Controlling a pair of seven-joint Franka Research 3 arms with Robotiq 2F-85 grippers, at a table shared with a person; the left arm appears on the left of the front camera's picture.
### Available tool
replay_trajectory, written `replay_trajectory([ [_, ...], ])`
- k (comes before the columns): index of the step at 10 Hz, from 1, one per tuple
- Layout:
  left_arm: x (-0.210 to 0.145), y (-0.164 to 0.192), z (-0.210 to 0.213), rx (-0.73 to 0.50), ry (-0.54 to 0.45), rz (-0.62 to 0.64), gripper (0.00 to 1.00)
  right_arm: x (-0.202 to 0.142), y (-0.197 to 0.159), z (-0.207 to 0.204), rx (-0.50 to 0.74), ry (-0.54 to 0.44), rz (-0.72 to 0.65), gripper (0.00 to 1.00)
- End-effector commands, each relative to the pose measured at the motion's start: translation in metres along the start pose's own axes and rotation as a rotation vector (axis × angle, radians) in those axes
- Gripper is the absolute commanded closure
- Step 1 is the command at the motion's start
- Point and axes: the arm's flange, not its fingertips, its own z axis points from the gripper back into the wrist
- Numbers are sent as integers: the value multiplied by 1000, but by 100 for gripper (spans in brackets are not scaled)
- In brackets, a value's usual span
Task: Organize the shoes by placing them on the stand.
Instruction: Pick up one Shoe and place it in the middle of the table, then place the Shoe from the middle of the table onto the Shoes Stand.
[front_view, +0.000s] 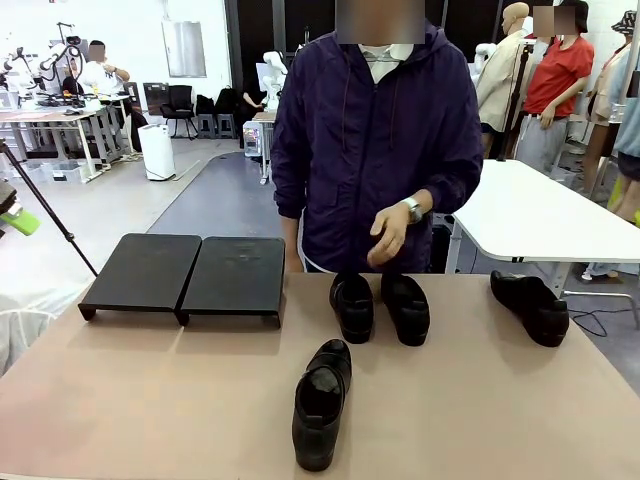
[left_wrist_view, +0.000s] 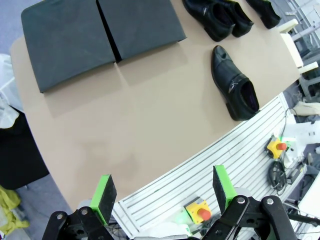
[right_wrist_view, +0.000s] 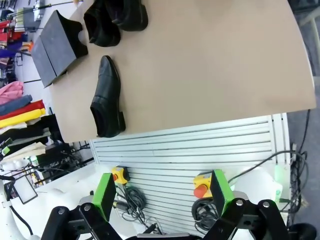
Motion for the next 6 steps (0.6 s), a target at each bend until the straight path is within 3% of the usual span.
replay_trajectory([
  [1,0,1,2,-13,-3,-13,0,-2,2,2,18,3,7,0],
  [6,0,1,2,-13,-3,-13,0,-2,2,2,18,3,7,0],
])
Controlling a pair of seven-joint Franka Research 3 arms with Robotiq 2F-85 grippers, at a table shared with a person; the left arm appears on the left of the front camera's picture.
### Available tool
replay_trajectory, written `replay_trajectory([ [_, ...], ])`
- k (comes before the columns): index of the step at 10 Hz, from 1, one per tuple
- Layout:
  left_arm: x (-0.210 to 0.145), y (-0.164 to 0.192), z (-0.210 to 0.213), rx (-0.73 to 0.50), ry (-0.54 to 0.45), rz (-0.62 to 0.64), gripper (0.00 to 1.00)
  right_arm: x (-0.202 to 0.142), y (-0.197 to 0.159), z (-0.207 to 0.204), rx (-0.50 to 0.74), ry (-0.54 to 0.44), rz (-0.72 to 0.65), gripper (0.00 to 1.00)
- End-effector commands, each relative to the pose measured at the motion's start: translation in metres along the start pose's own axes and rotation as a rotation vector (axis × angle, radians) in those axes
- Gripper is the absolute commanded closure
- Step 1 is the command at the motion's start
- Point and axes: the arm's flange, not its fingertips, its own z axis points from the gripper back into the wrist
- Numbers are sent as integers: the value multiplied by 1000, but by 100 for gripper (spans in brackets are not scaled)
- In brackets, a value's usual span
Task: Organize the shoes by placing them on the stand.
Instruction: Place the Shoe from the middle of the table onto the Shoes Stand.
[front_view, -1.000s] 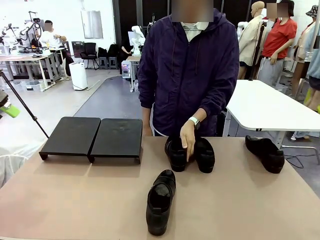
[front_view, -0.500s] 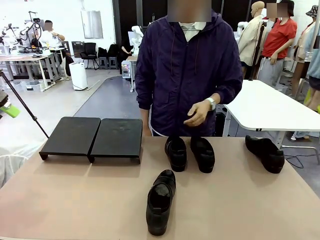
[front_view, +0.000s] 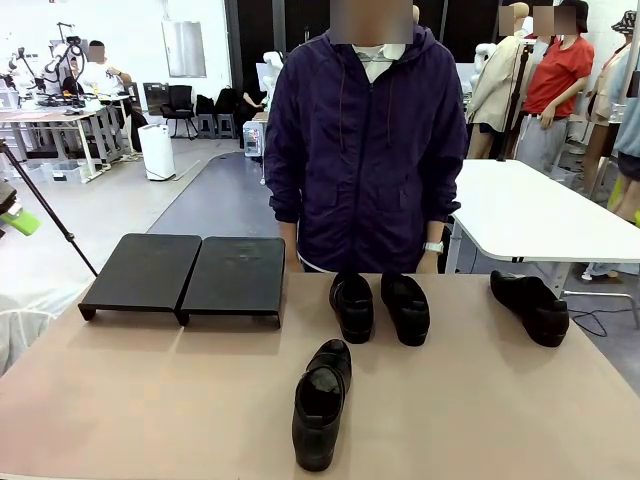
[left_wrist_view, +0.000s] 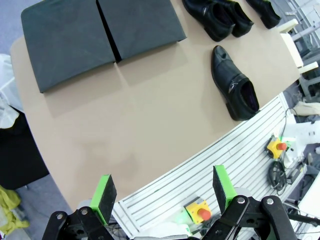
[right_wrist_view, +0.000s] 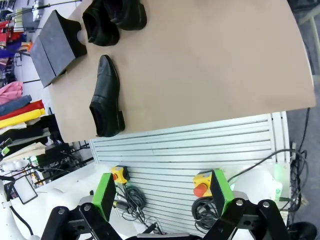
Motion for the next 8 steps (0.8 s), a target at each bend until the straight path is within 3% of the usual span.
replay_trajectory([
  [1,0,1,2,-13,-3,-13,0,-1,2,2,22,0,12,0],
  [4,0,0,0,0,0,0,0,-1,2,2,22,0,12,0],
  [5,18,-16,-12,-2,36,1,0,-1,2,2,22,0,12,0],
  [6,33,-48,-49,97,58,24,0,-1,2,2,22,0,12,0],
  [8,36,-116,-124,258,102,-51,0,-1,2,2,22,0,12,0],
])
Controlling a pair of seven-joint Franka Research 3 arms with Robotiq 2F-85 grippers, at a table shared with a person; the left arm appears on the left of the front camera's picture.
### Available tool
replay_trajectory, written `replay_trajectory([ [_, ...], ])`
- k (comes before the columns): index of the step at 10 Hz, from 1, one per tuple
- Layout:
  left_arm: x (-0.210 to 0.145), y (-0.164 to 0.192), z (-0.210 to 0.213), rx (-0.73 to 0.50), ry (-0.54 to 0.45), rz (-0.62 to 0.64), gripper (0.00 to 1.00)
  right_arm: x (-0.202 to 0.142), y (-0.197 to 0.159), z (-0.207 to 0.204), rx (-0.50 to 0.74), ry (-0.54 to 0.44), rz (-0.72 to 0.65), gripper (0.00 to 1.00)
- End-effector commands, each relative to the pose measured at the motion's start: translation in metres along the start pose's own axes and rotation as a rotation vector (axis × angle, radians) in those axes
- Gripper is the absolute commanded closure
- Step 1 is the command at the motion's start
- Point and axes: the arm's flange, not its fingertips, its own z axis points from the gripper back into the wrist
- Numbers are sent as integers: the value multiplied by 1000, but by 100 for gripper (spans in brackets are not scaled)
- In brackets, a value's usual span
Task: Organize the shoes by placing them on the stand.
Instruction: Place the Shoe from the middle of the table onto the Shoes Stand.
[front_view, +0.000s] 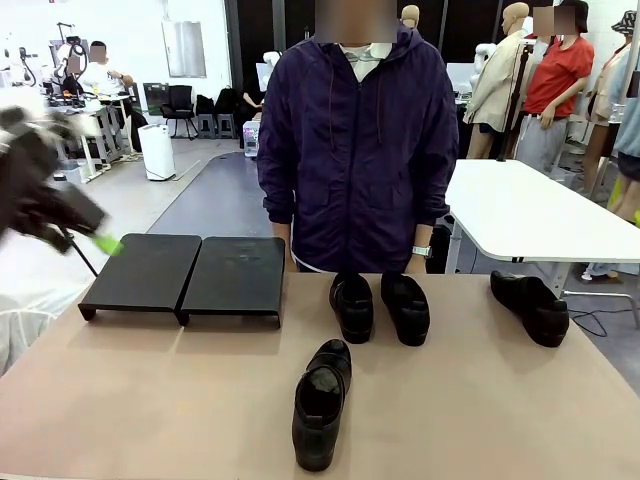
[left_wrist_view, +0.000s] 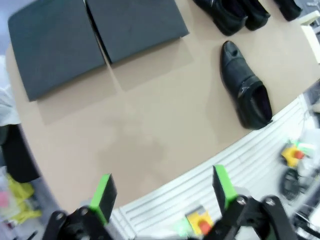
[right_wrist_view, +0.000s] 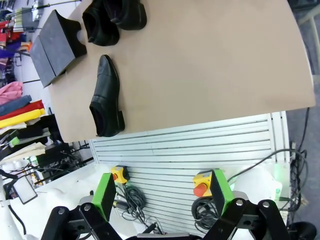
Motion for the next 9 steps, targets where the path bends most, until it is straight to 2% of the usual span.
replay_trajectory([
  [1,5,-63,-50,46,40,-62,0,-1,2,2,23,1,12,0],
  [2,3,-97,-80,54,50,-86,0,-1,2,2,23,1,12,0],
  [5,0,-192,-136,-125,169,-302,0,-1,2,2,23,1,12,0],
  [6,-2,-216,-151,-132,181,-335,0,-1,2,2,23,1,12,0],
  [7,1,-205,-149,-170,227,-374,0,-1,2,2,23,1,12,0],
  [8,-16,-212,-145,-91,173,-295,0,-1,2,2,23,1,12,0],
  [9,-16,-212,-145,-91,173,-295,0,-1,2,2,23,1,12,0],
])
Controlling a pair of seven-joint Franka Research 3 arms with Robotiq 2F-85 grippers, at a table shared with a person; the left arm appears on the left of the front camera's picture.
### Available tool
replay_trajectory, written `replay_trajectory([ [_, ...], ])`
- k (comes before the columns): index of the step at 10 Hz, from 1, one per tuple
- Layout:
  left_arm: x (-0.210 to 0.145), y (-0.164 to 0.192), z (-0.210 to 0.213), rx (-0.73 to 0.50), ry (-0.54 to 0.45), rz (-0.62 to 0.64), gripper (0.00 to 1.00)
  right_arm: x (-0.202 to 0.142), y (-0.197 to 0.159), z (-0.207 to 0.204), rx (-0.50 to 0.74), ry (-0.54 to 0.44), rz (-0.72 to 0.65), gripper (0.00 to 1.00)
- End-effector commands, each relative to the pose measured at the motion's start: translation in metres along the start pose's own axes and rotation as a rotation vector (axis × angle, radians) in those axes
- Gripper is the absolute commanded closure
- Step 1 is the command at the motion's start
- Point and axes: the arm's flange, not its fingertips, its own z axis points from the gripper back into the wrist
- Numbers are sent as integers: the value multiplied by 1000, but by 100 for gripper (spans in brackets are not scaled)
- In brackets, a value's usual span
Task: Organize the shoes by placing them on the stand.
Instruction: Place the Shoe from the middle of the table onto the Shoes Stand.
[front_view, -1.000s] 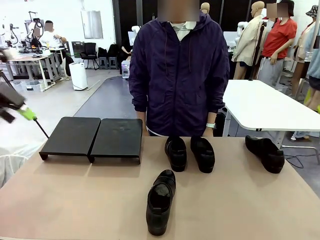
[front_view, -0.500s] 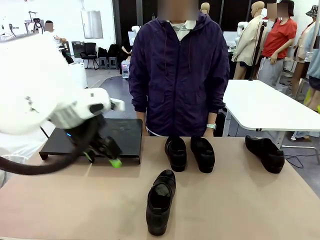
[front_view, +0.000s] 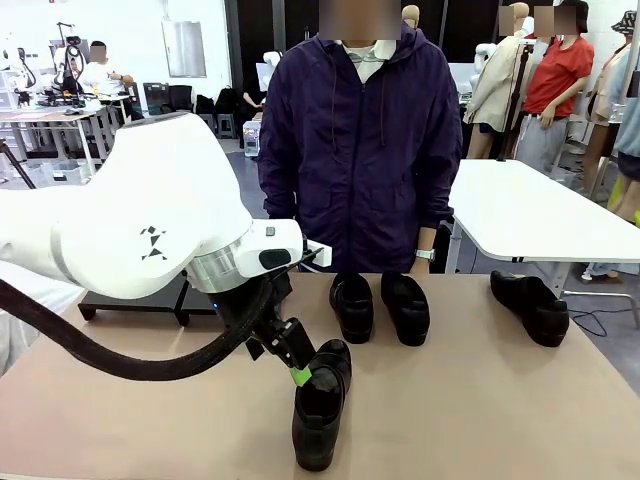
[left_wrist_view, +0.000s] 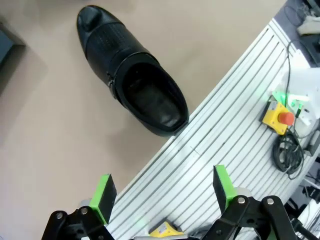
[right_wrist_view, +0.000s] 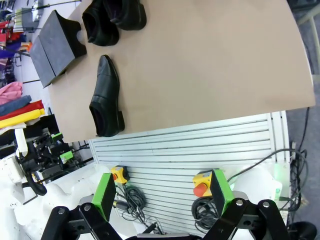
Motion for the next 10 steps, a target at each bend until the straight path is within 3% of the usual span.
replay_trajectory([
  [1,-10,7,9,29,-21,36,0,0,2,1,24,1,13,0],
  [2,0,0,0,0,0,0,0,0,2,1,24,1,13,0],
  [3,18,-13,-25,145,13,161,0,0,2,1,24,1,13,0],
  [5,45,-19,-56,219,49,260,0,0,2,1,24,1,13,0],
  [6,52,-27,-74,205,82,281,0,0,2,1,24,1,13,0],
  [10,63,-32,-119,183,52,342,0,0,2,1,24,1,13,0],
])
